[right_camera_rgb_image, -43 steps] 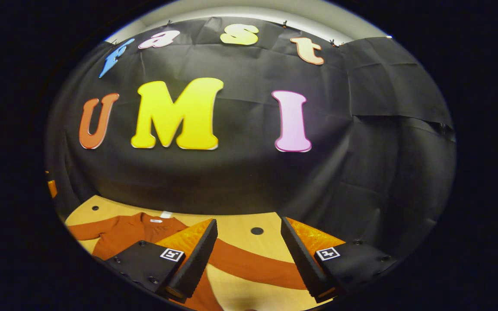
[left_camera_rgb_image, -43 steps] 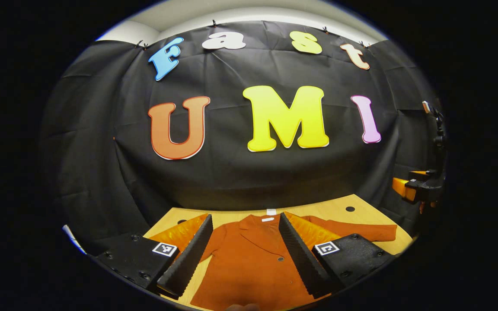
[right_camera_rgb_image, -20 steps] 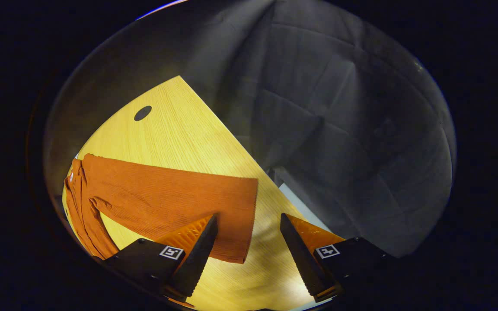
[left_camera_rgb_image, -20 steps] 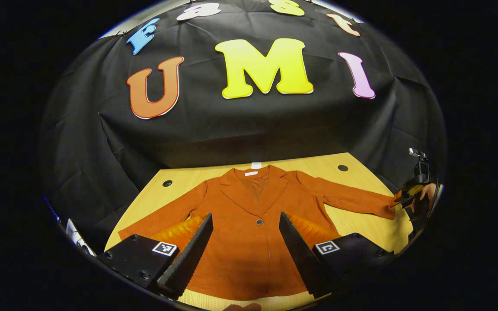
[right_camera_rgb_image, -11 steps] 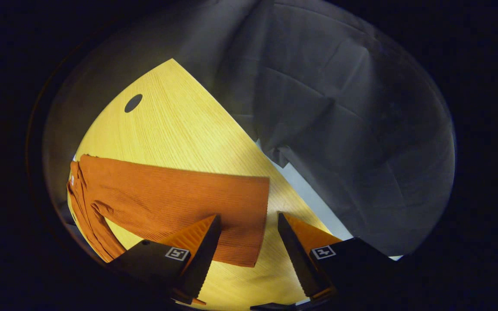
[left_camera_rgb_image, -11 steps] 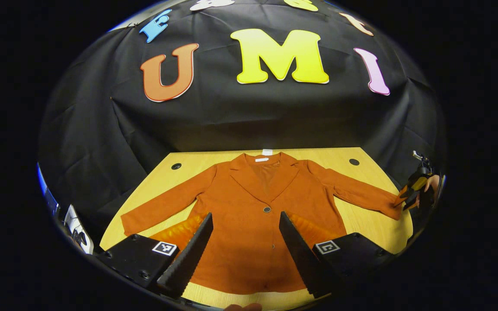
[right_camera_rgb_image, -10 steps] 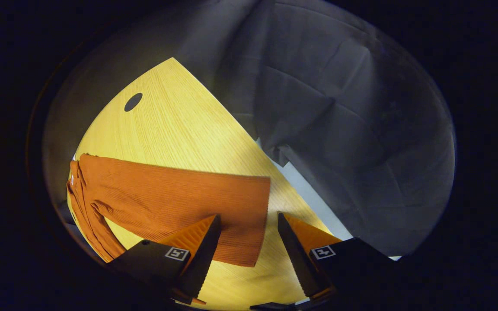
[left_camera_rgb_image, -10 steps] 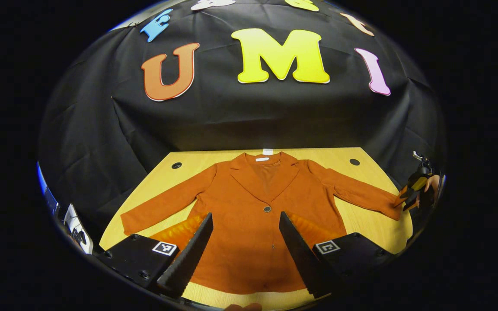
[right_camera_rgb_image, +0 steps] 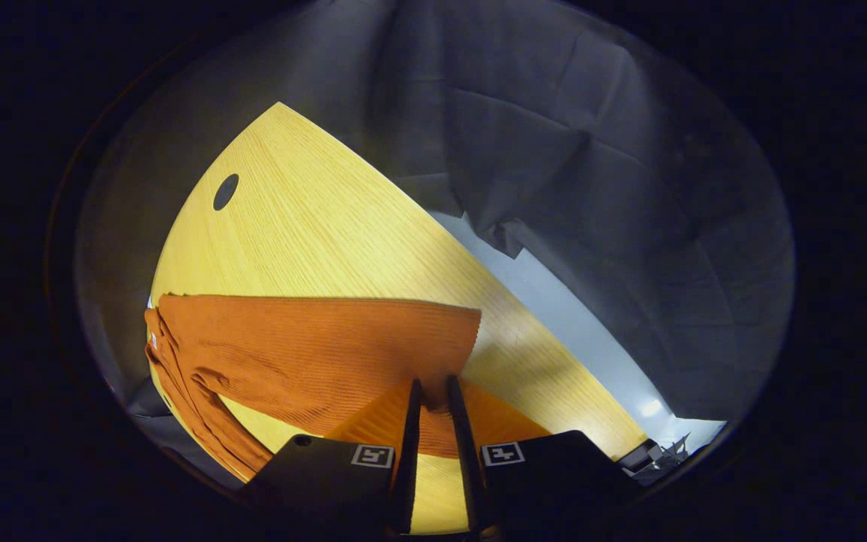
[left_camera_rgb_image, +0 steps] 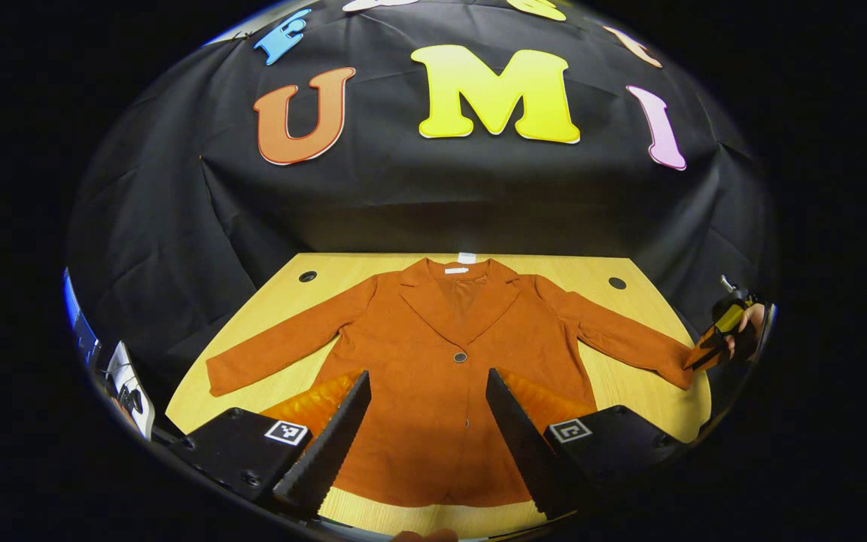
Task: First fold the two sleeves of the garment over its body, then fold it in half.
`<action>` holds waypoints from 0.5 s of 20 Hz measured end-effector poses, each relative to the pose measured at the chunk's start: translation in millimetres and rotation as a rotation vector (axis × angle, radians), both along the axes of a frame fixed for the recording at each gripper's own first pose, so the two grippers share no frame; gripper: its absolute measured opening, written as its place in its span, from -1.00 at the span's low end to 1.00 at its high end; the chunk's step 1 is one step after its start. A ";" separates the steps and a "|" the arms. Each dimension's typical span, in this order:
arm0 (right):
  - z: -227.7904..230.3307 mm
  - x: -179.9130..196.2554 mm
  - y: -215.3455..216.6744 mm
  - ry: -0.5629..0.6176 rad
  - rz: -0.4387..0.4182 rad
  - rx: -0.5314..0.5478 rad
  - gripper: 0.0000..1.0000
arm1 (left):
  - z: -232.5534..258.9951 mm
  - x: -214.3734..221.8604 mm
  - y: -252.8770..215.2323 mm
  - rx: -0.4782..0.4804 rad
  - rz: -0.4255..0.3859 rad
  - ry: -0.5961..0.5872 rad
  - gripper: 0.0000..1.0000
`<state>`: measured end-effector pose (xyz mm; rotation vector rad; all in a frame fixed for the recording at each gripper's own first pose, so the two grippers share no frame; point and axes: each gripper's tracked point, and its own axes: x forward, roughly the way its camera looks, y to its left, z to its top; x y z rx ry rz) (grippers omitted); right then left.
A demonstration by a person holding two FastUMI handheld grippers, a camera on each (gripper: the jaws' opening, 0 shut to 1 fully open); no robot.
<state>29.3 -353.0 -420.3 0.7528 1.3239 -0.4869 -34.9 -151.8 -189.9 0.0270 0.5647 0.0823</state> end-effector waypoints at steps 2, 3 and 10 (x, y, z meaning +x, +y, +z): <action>4.3 -3.1 1.6 0.011 -0.005 0.009 -0.86 | 1.0 -0.3 -0.6 -0.005 0.006 0.000 0.99; 2.1 -5.0 2.0 0.011 0.002 0.005 -0.87 | 1.9 0.2 -0.8 -0.008 0.002 -0.002 0.99; 41.6 5.5 0.7 -0.065 0.094 -0.140 -0.86 | -3.9 -4.8 -4.0 -0.058 -0.063 -0.004 1.00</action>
